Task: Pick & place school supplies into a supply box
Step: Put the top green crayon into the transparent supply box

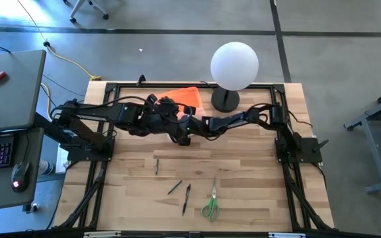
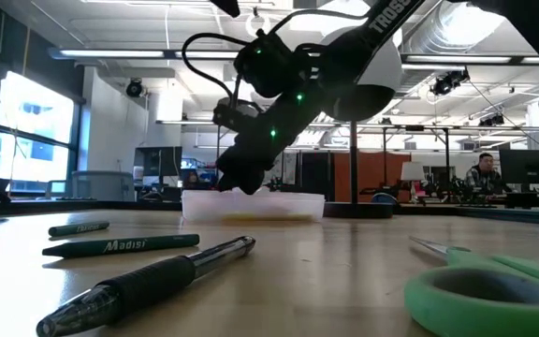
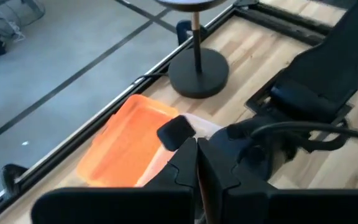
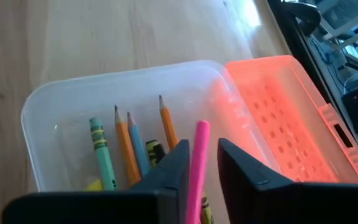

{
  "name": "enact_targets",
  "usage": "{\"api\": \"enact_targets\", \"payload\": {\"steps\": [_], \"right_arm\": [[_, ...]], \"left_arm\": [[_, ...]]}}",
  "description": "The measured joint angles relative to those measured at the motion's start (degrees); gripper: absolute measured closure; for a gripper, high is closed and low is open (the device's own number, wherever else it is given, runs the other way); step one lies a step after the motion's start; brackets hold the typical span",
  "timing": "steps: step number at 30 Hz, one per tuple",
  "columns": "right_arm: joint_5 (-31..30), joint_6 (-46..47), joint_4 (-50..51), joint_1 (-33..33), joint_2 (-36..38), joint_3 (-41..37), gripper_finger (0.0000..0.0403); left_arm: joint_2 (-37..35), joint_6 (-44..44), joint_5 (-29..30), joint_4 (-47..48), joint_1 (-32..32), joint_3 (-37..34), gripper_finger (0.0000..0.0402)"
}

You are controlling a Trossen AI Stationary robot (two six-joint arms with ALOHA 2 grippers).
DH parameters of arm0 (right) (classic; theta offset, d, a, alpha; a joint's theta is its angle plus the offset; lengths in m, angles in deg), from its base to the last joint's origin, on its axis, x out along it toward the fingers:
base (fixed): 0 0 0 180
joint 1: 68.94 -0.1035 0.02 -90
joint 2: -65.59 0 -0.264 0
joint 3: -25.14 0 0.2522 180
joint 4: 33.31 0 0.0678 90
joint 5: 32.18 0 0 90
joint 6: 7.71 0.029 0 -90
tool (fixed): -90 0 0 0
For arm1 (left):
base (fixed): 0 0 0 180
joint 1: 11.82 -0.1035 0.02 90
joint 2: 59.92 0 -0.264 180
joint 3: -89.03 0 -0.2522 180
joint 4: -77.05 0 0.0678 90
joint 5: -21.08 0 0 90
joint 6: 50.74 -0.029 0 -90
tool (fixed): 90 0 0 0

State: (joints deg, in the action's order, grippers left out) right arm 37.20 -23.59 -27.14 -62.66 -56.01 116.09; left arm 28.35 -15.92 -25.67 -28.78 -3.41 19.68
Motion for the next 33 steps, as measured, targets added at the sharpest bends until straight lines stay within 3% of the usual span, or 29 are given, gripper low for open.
{"api": "enact_targets", "payload": {"steps": [5,9,14,18,21,24,28,33], "right_arm": [[-0.51,-1.05,-0.37,-0.15,0.01,0.0,0.0309],[-1.03,-1.1,0.84,-1.16,1.79,-0.07,0.0299],[-3.09,-1.04,6.67,-3.54,7.24,-0.11,0.0302],[-2.91,-0.68,12.96,-5.78,12.77,-0.48,0.031],[-2.63,-0.68,14.97,-7.42,16.66,-2.47,0.0313],[1.4,-1.61,14.07,-8.41,21.72,-5.02,0.0311],[8.1,-0.78,10.88,-9.15,28.53,-9.51,0.0307],[9.61,3.08,4.64,-10.1,36.96,-16.81,0.0308]], "left_arm": [[0.0,3.26,-0.37,2.76,0.1,-0.02,0.0357],[-0.04,11.75,-1.51,9.24,2.99,-1.03,0.0357],[-0.04,29.83,-1.54,15.61,12.06,-7.03,0.0357],[-0.02,49.39,-1.59,15.35,22.12,-15.67,0.0357],[0.06,65.44,0.15,12.71,29.03,-23.36,0.0357],[0.04,77.46,2.61,7.83,34.11,-30.78,0.0357],[0.15,78.24,1.57,-4.11,36.04,-39.36,0.0357],[0.17,74.85,1.72,-18.66,35.41,-47.29,0.0357]]}}
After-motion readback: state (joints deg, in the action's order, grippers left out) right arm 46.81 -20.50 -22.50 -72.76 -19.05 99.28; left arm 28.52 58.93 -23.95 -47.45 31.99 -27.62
